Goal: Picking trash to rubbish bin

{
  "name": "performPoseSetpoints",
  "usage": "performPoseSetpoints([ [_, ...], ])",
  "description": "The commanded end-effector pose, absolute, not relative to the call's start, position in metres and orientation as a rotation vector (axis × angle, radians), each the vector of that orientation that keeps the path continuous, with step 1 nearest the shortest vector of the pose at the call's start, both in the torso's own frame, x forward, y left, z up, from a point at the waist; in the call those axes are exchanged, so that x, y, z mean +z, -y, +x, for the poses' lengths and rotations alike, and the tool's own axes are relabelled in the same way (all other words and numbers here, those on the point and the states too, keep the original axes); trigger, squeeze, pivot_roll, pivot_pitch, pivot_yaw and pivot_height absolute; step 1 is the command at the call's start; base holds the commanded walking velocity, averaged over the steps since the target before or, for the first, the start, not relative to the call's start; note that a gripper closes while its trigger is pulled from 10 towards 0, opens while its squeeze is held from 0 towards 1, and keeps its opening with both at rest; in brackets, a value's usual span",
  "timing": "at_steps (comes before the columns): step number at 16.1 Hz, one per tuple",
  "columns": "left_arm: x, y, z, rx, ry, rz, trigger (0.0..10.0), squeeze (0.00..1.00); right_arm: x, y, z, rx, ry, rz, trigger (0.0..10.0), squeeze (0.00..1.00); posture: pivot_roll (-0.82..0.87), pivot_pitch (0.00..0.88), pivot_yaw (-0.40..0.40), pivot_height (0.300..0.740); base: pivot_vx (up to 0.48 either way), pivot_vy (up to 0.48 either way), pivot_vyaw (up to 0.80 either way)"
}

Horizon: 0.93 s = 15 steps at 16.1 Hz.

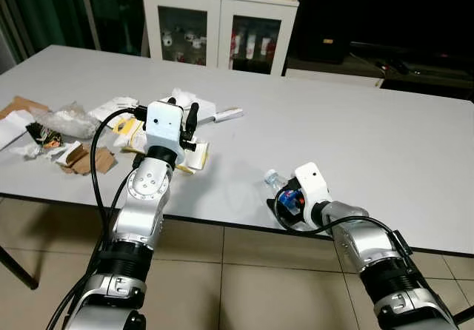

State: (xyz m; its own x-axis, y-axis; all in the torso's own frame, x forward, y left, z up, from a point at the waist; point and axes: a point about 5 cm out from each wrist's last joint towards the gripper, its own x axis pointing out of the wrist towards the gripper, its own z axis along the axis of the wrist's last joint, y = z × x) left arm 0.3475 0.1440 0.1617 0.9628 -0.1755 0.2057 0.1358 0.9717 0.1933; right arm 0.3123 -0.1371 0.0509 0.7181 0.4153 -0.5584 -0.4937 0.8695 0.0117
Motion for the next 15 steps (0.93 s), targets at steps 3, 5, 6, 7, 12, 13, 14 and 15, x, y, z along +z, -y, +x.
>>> performPoseSetpoints([
  [3,0.1577,-0.1390,0.3475,-0.189,0.201,0.196,10.0,0.00,0.0104,0.1468,0.2862,0.475,-0.768,-0.116,0.0,0.00,0.01,0.015,-0.023,0.740,0.000,0.000,0.00],
  [5,0.1577,-0.1393,0.3476,-0.188,0.199,0.199,10.0,0.00,0.0121,0.1447,0.2881,0.480,-0.757,-0.116,0.0,0.00,0.01,0.016,-0.023,0.740,0.000,0.000,0.00],
  [6,0.1580,-0.1401,0.3478,-0.187,0.199,0.200,10.0,0.00,0.0141,0.1428,0.2897,0.488,-0.745,-0.114,0.0,0.00,0.01,0.016,-0.023,0.740,0.000,0.000,0.00],
  [7,0.1581,-0.1400,0.3480,-0.187,0.198,0.200,10.0,0.00,0.0148,0.1427,0.2905,0.487,-0.741,-0.113,0.0,0.00,0.01,0.016,-0.023,0.740,0.000,0.000,0.00],
  [12,0.1576,-0.1401,0.3477,-0.183,0.197,0.199,10.0,0.00,0.0169,0.1424,0.2928,0.486,-0.726,-0.111,0.0,0.00,0.01,0.017,-0.026,0.740,0.000,0.000,0.00],
  [13,0.1574,-0.1401,0.3476,-0.182,0.197,0.199,10.0,0.00,0.0171,0.1424,0.2929,0.486,-0.723,-0.110,0.0,0.00,0.01,0.017,-0.028,0.740,0.000,0.000,0.00],
  [14,0.1573,-0.1401,0.3475,-0.182,0.196,0.199,10.0,0.00,0.0172,0.1425,0.2930,0.486,-0.720,-0.108,0.0,0.00,0.01,0.018,-0.029,0.740,0.000,0.000,0.00],
  [15,0.1571,-0.1402,0.3473,-0.181,0.196,0.199,10.0,0.00,0.0171,0.1424,0.2929,0.485,-0.718,-0.107,0.0,0.00,0.01,0.019,-0.029,0.740,0.000,0.000,0.00],
])
